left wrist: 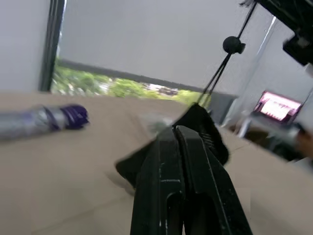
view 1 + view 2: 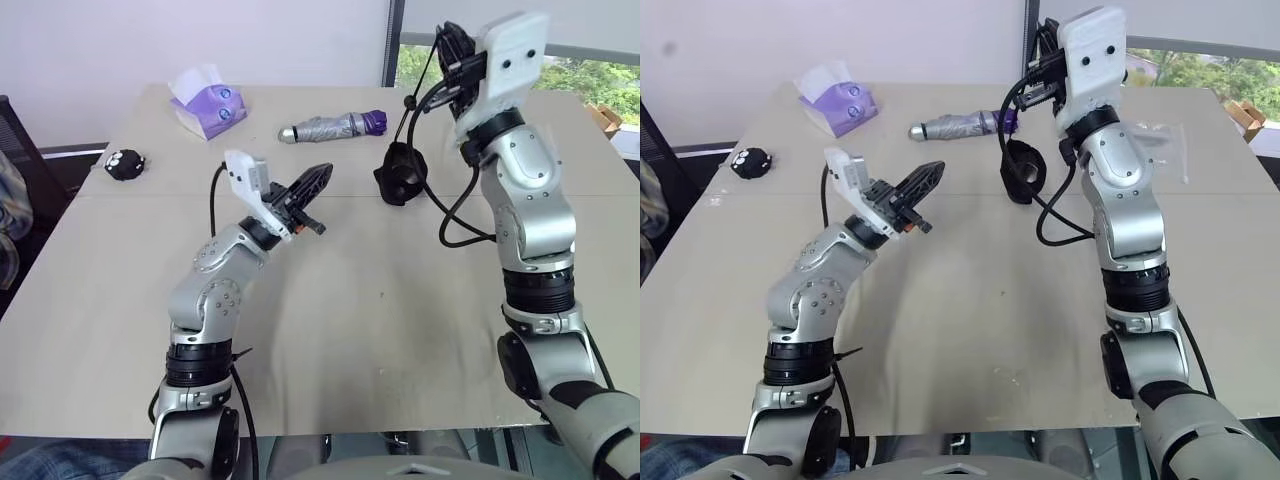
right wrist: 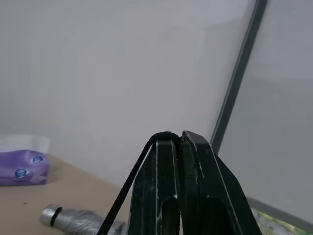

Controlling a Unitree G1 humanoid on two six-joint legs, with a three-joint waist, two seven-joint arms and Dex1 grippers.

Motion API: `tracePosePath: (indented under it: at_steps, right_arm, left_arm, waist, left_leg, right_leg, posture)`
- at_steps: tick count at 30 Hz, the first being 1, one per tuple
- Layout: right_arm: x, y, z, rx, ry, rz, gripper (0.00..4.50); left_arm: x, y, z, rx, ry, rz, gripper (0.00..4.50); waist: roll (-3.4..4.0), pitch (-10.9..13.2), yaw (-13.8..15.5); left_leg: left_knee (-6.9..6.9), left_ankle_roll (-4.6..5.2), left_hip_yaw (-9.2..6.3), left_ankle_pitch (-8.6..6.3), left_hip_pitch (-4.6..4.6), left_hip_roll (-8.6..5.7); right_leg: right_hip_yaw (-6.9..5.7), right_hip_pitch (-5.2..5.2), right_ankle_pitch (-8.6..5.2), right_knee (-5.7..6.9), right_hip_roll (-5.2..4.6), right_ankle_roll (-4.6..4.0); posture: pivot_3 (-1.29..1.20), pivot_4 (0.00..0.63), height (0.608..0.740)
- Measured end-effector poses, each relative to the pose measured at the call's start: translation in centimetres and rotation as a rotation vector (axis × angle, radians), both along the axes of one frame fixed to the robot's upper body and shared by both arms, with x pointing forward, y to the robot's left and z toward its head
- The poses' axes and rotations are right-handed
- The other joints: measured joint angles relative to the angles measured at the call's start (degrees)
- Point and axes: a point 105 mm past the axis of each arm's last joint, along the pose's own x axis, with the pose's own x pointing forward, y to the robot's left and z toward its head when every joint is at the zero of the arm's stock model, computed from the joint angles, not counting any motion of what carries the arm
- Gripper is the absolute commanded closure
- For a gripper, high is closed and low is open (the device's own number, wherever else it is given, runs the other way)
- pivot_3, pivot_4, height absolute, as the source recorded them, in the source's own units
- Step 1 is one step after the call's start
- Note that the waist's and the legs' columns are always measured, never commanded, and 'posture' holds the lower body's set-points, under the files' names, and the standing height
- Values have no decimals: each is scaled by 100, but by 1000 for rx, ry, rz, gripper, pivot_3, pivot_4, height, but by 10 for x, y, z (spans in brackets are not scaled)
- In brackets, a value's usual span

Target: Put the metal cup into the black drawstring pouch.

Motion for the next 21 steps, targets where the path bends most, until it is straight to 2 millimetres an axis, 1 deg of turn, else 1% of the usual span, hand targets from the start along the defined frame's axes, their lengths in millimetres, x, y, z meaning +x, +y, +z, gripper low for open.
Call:
tracePosePath:
  at_steps: [3,5,8,11,15,16,18,21]
  right_arm:
    - [-4,17,-5,-28,17,83,4446]
    - [-8,28,-8,-44,30,139,4446]
    - [-14,40,-9,-62,33,196,4446]
    - [-19,48,-8,-67,30,226,4446]
    - [-21,50,-8,-69,31,232,4500]
    - [-20,50,-9,-72,36,232,4500]
    - [-20,51,-9,-75,40,232,4500]
    - [-22,51,-8,-81,30,226,4500]
  left_arm:
    - [-4,-11,22,90,-144,-30,4500]
    - [-7,-20,32,141,-214,-61,4500]
    - [-10,-32,36,198,-263,-104,4500]
    - [-11,-38,37,194,-264,-137,4500]
    - [-10,-40,31,216,-250,-153,3654]
    - [-7,-39,30,221,-256,-131,3041]
    - [-4,-38,30,218,-267,-104,2205]
    - [-4,-39,31,196,-282,-101,2205]
  waist:
    - [0,0,-1]
    - [0,0,-2]
    - [0,0,-3]
    - [0,0,-4]
    - [0,0,-8]
    - [0,0,-7]
    - [0,0,-5]
    - [0,0,-4]
  left_leg:
    - [0,0,2,0,0,0]
    - [0,0,2,0,-1,0]
    - [0,0,1,0,-2,0]
    - [0,0,0,0,-2,1]
    - [0,0,0,0,0,1]
    - [0,0,-1,0,0,1]
    - [0,0,-1,0,0,1]
    - [0,0,-1,0,-2,1]
  right_leg:
    - [2,0,0,-1,-2,0]
    - [2,0,0,-2,-2,1]
    - [0,0,0,-3,-1,1]
    - [-1,0,0,-3,-1,1]
    - [-1,0,0,1,-1,1]
    - [-1,0,0,1,-1,1]
    - [-1,0,0,1,-1,1]
    - [-1,0,0,-2,-1,2]
  posture:
    - [0,150,740]
    - [0,150,740]
    - [0,150,740]
    - [0,150,740]
    - [0,150,740]
    - [0,150,740]
    - [0,150,740]
    - [0,150,740]
